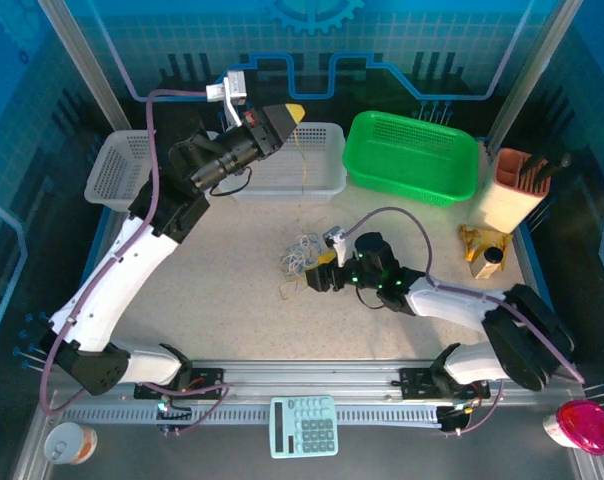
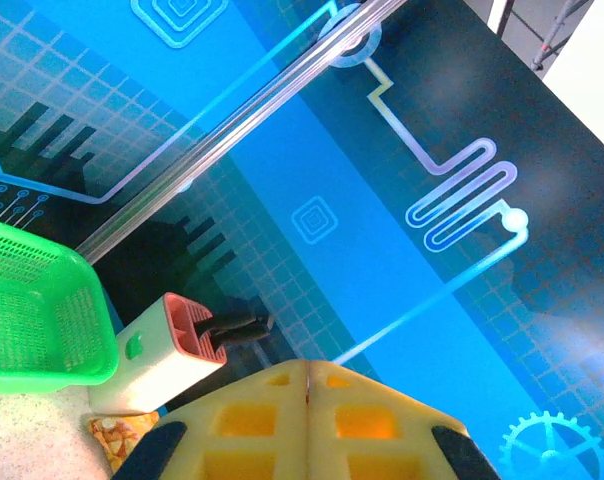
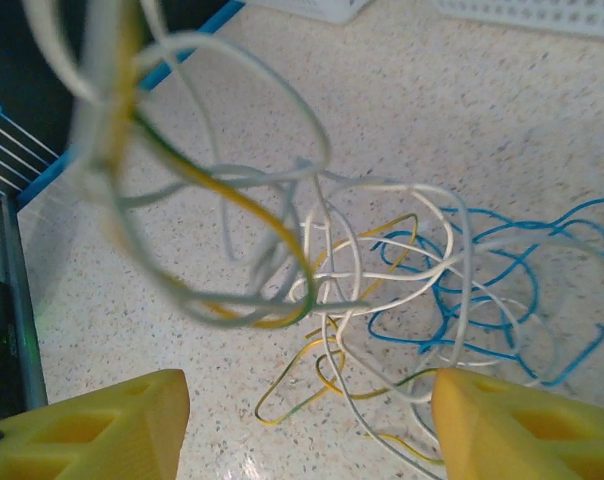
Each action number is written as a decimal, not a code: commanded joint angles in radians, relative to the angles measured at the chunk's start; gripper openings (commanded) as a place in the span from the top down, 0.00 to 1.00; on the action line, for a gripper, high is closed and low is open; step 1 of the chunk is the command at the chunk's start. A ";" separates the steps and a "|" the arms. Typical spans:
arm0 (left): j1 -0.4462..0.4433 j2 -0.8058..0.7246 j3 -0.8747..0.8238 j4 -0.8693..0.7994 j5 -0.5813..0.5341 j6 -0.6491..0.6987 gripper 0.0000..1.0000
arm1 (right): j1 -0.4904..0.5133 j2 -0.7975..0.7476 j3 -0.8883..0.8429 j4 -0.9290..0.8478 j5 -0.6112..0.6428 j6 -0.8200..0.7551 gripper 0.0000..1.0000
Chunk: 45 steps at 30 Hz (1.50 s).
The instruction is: Untangle the cables
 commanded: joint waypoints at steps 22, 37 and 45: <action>0.000 0.089 0.282 -0.103 0.009 0.098 1.00 | -0.027 0.278 0.076 0.114 0.095 0.060 1.00; 0.024 0.271 0.731 -0.274 0.024 0.143 1.00 | -0.034 0.323 0.016 0.143 0.097 0.085 1.00; 0.022 0.174 0.436 -0.151 0.037 0.098 1.00 | -0.032 0.126 0.001 0.037 0.064 0.051 0.49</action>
